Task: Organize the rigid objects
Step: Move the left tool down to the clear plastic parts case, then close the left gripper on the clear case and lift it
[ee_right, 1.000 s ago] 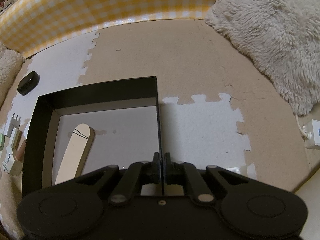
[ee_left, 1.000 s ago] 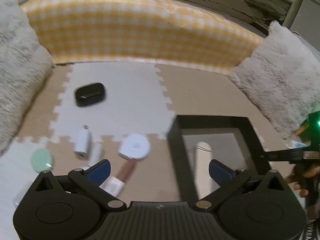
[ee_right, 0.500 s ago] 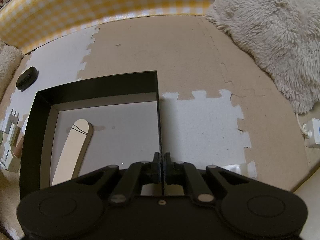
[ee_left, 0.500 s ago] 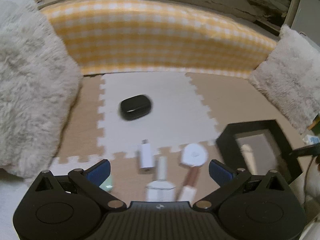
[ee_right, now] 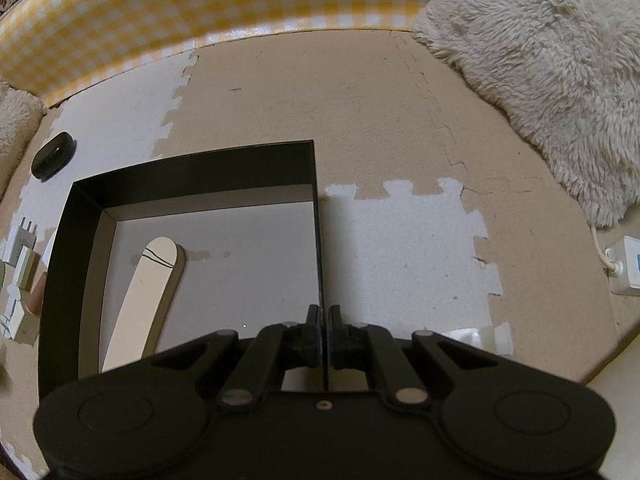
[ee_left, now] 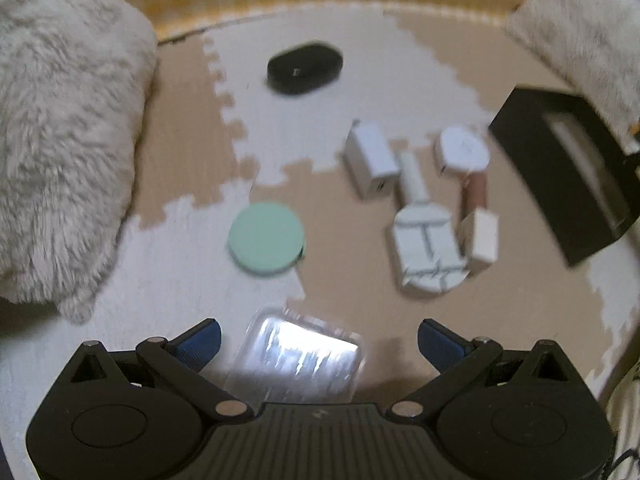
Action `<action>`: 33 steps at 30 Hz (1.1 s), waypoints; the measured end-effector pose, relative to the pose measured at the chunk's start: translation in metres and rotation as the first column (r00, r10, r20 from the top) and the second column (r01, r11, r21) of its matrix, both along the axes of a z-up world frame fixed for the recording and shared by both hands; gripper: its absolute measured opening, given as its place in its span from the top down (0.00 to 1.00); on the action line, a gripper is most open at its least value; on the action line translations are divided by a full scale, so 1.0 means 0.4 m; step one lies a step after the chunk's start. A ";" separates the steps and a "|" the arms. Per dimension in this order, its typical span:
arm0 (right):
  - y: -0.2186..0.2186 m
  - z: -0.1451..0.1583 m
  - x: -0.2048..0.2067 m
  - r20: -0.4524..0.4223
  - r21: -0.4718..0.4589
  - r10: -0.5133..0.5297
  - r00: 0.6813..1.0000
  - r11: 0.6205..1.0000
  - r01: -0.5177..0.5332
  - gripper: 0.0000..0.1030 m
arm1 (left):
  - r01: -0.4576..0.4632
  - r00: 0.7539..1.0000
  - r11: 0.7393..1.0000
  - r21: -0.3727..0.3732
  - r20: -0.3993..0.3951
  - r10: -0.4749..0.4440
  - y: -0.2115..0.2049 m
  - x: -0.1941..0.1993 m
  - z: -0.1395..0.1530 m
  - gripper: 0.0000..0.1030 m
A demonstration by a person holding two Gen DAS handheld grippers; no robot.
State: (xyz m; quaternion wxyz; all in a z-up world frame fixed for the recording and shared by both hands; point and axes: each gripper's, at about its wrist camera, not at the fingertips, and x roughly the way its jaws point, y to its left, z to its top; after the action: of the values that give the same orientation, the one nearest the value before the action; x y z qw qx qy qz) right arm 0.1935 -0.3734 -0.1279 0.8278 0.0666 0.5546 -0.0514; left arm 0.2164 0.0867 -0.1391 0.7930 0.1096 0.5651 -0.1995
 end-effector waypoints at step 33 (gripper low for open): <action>0.003 0.001 -0.003 0.001 0.001 -0.002 1.000 1.000 0.002 0.97 | 0.015 0.994 0.997 0.078 -0.110 -0.006 -0.095 -0.006 -0.050 0.28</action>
State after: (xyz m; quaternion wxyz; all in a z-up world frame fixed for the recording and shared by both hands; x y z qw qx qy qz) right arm 0.1925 -0.3724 -0.1274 0.8279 0.0677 0.5543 -0.0521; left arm 0.2138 0.0486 -0.1592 0.7547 0.1325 0.6147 -0.1871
